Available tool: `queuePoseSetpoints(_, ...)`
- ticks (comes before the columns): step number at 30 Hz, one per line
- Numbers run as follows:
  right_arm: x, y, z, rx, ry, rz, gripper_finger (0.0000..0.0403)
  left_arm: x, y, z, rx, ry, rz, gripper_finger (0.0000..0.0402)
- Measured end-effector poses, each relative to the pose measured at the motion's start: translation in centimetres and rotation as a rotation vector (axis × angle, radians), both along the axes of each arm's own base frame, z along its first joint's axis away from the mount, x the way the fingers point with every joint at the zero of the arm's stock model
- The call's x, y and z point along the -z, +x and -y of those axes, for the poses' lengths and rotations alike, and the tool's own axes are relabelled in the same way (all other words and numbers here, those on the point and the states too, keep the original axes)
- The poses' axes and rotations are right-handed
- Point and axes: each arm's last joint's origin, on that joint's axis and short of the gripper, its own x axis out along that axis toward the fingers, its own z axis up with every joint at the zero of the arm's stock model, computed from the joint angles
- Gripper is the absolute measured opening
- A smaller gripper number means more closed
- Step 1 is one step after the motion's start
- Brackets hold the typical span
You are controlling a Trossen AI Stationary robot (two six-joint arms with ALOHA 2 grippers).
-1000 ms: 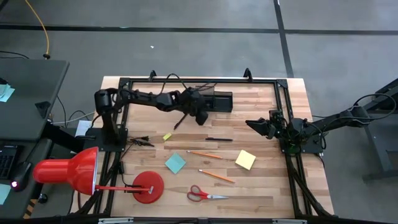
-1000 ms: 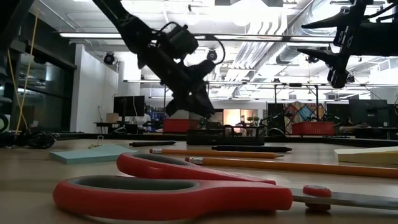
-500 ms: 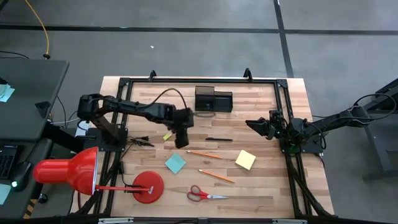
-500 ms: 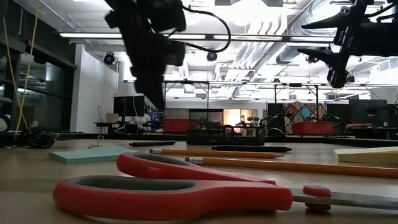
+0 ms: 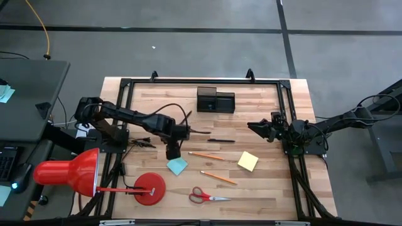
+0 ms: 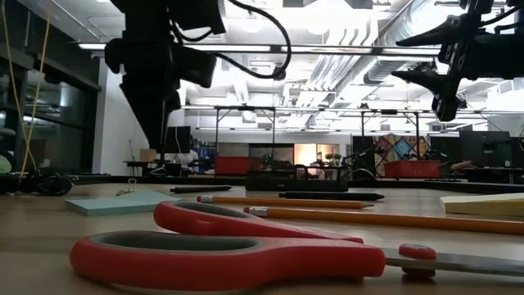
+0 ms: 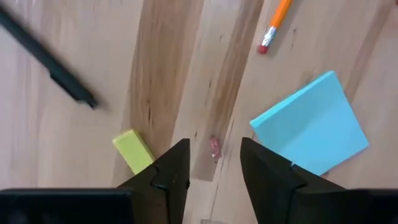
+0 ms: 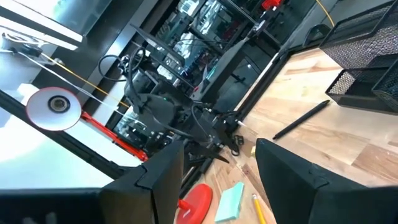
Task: Pick and place office supplies into organizer
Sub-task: Put the pink binder clip in the black desk organizer
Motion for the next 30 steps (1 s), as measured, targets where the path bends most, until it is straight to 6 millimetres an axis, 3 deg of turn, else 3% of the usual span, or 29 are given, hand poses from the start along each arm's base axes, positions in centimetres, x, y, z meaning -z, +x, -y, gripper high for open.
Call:
queuePoseSetpoints(5, 0.0, 0.0, -0.1, -0.043, 0.009, 0.003, 0.0193, 2.9, -2.0, 0.5, -0.144, -0.094, -0.013, 0.0133)
queuePoseSetpoints(12, 0.0, 0.0, -0.2, -0.081, 0.017, 0.002, 0.0193, 1.5, -2.7, 1.0, -0.158, -0.01, 0.066, 0.0133)
queuePoseSetpoints(18, 0.1, 0.0, -0.2, -0.078, 0.007, -0.003, 0.0193, 3.1, -3.1, 1.3, -0.13, -0.101, 0.124, 0.0134)
queuePoseSetpoints(30, 0.1, 0.1, -0.2, -0.082, 0.014, -0.006, 0.0193, 3.4, -3.7, 1.2, -0.144, -0.072, 0.073, 0.0134)
